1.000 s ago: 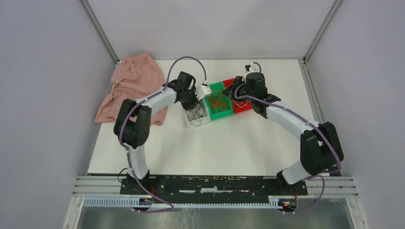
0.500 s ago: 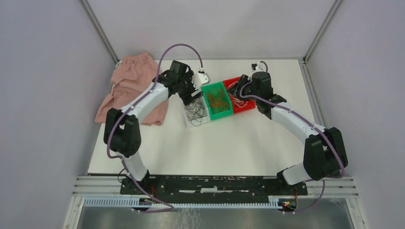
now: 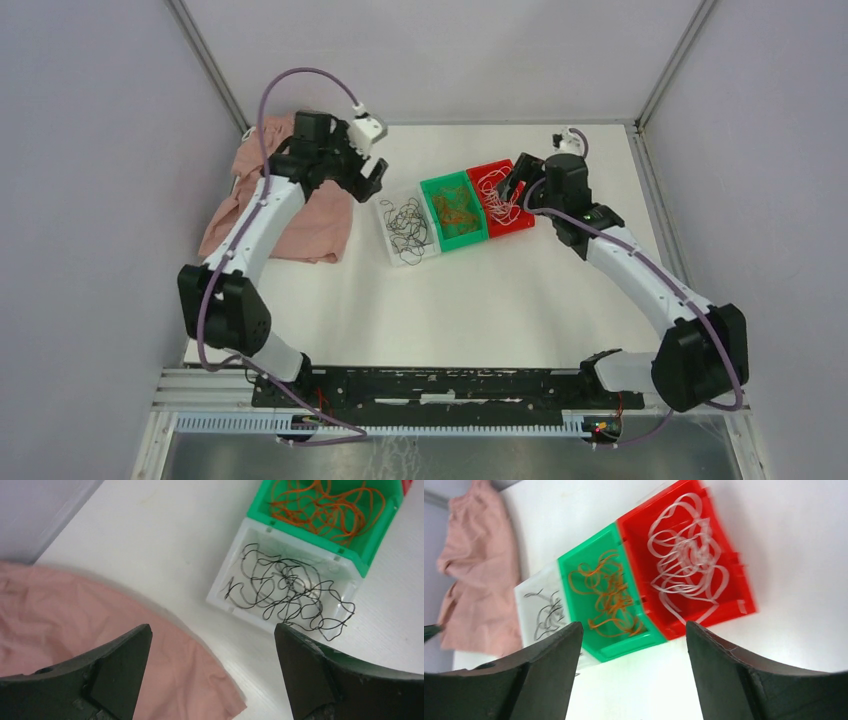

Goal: Untangle the cables
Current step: Reset both arms

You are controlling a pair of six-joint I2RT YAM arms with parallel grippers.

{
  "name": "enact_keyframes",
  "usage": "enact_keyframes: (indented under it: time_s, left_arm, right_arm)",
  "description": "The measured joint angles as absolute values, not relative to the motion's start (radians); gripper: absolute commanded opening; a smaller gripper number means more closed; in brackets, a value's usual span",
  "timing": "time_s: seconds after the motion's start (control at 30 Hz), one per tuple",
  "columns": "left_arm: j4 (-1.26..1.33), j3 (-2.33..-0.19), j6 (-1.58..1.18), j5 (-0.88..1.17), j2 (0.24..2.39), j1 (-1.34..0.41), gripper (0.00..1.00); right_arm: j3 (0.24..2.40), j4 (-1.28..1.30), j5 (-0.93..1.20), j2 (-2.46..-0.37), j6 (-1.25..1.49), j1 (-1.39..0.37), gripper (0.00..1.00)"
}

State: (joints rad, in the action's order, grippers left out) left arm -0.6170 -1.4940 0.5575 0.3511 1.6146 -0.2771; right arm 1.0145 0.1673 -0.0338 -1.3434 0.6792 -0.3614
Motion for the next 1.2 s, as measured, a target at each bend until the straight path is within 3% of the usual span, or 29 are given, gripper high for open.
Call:
enact_keyframes:
  time_s: [0.2, 0.33, 0.53, 0.9, 1.2]
  left_arm:
    - [-0.359, -1.136, 0.379, 0.377, 1.329, -0.093, 0.99]
    - [-0.176, -0.857, 0.282, 0.384, 1.214, -0.083, 0.99]
    - [0.007, -0.598, 0.190, 0.393, 1.235, -0.074, 0.99]
    - [0.516, -0.376, 0.123, 0.336, 1.355, -0.073, 0.99]
    - [0.695, -0.348, 0.080, 0.287, 1.402, -0.067, 0.99]
  right_arm:
    - [0.847, 0.175, -0.435, -1.094, 0.633, -0.359, 0.99]
    - [0.664, 0.117, -0.716, -0.965, 0.562, -0.356, 0.99]
    - [0.549, 0.101, -0.983, -0.987, 0.485, -0.342, 0.99]
    - [0.318, -0.221, -1.110, -1.088, 0.393, -0.258, 0.99]
    - [0.284, -0.550, -1.058, -1.247, 0.250, -0.226, 0.99]
